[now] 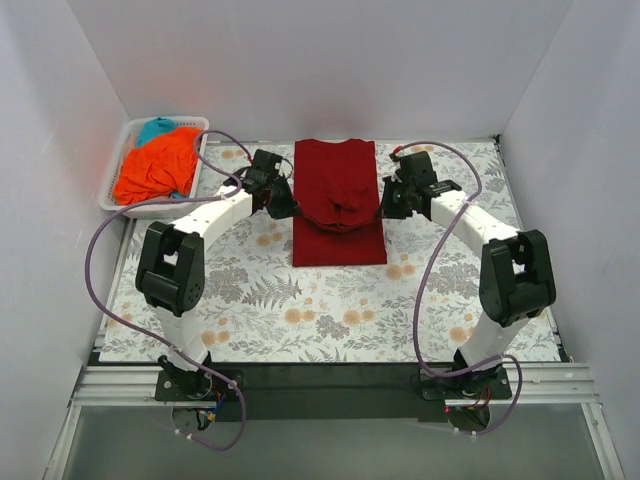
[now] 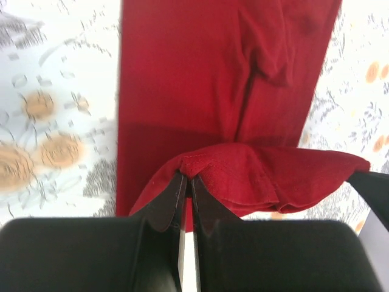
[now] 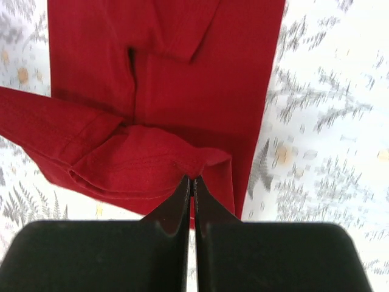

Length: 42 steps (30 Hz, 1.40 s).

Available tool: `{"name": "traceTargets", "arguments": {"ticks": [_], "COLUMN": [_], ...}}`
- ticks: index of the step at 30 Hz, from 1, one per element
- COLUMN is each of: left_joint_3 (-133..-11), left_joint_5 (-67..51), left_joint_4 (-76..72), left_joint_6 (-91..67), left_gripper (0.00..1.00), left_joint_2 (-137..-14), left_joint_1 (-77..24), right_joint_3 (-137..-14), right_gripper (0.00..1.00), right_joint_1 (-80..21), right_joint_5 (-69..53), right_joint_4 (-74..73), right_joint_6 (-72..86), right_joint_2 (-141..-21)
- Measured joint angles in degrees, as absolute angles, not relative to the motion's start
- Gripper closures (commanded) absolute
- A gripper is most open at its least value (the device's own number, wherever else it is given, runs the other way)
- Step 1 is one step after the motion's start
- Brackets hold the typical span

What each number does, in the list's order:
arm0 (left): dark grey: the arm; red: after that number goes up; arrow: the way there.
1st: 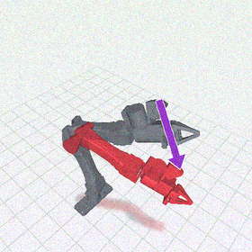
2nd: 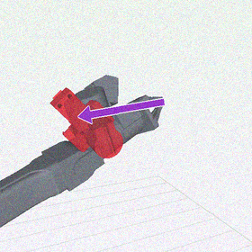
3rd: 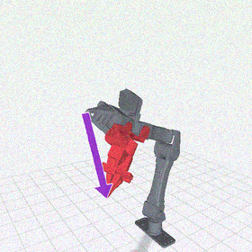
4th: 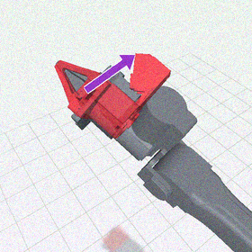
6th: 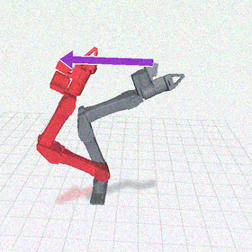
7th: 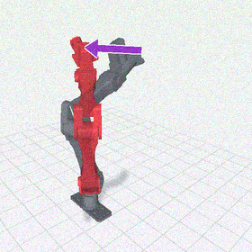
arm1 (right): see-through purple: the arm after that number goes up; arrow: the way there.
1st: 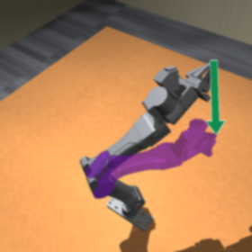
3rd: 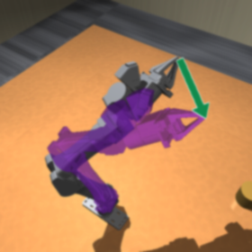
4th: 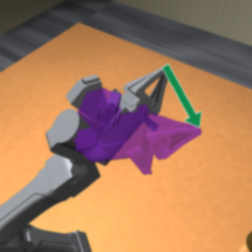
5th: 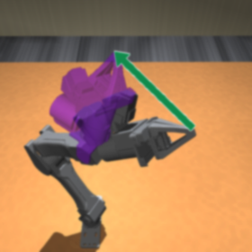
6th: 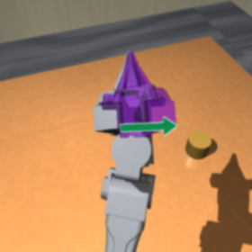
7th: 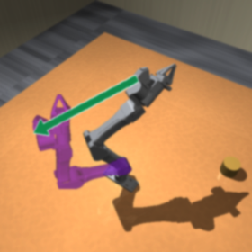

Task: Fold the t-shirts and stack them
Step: Fold the tshirt

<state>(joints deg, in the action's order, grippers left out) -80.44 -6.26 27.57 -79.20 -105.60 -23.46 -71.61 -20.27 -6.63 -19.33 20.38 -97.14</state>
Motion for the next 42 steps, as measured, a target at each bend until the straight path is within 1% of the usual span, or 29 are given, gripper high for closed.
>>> {"name": "traceTargets", "arguments": {"ticks": [7,8,9,10,11,12,13,15,16,17,19,23,27,30,35,38,42], "left_joint_3": [-85.6,-85.9,-86.4,-87.0,-87.7,-88.2,-88.8,-89.7,-90.0,-90.1,-89.6,-82.4,-73.8,-68.4,-62.8,-60.9,-59.1], "left_joint_5": [-8.4,-8.7,-9.0,-9.3,-9.7,-10.1,-10.4,-11.2,-11.5,-11.8,-12.1,-12.2,-12.7,-13.4,-14.4,-14.6,-14.9], "left_joint_4": [26.5,26.4,26.5,26.5,26.4,26.0,25.9,25.3,25.0,24.6,23.9,23.4,23.7,23.5,22.9,22.7,22.1], "left_joint_6": [-78.4,-78.3,-78.1,-77.9,-77.6,-77.2,-77.0,-76.8,-76.6,-76.4,-76.3,-77.2,-78.5,-79.6,-81.0,-81.6,-82.3], "left_gripper": [1.0,0.96,0.91,0.86,0.72,0.67,0.64,0.57,0.53,0.49,0.48,0.49,0.51,0.53,0.54,0.52,0.53], "left_joint_2": [-113.0,-113.8,-114.5,-115.2,-115.9,-116.6,-116.9,-117.3,-117.3,-117.3,-116.7,-111.5,-104.7,-101.1,-100.3,-100.3,-100.3], "left_joint_1": [-20.4,-20.1,-19.9,-19.7,-19.5,-19.3,-19.2,-18.9,-18.8,-18.8,-18.8,-18.7,-18.8,-18.8,-19.0,-19.3,-20.0], "right_joint_3": [-80.6,-81.7,-82.5,-83.1,-83.3,-83.4,-83.4,-83.4,-83.4,-83.4,-83.2,-77.8,-69.5,-63.8,-58.6,-57.6,-56.5], "right_gripper": [0.99,0.95,0.87,0.71,0.64,0.59,0.52,0.47,0.42,0.41,0.41,0.43,0.46,0.49,0.5,0.5,0.5], "right_joint_1": [-18.1,-17.9,-17.8,-17.6,-17.6,-17.5,-17.3,-17.2,-17.1,-17.0,-16.6,-15.9,-15.5,-15.5,-15.5,-15.6,-16.0], "right_joint_5": [-8.4,-8.6,-8.9,-9.1,-9.1,-9.1,-9.2,-9.2,-9.2,-9.2,-9.2,-9.9,-11.1,-11.5,-12.1,-12.3,-12.6], "right_joint_4": [-18.6,-18.4,-18.2,-17.9,-17.8,-17.8,-17.8,-17.8,-17.8,-17.8,-17.8,-17.4,-16.9,-16.6,-16.6,-16.5,-15.9], "right_joint_6": [19.4,19.4,19.4,19.5,19.9,19.9,19.8,20.1,20.4,20.8,21.1,22.0,23.0,23.4,23.6,23.6,23.8], "right_joint_2": [-105.3,-106.4,-107.3,-108.1,-108.6,-109.1,-109.3,-109.5,-109.5,-109.3,-108.8,-103.7,-96.3,-93.0,-93.3,-94.0,-94.2]}}
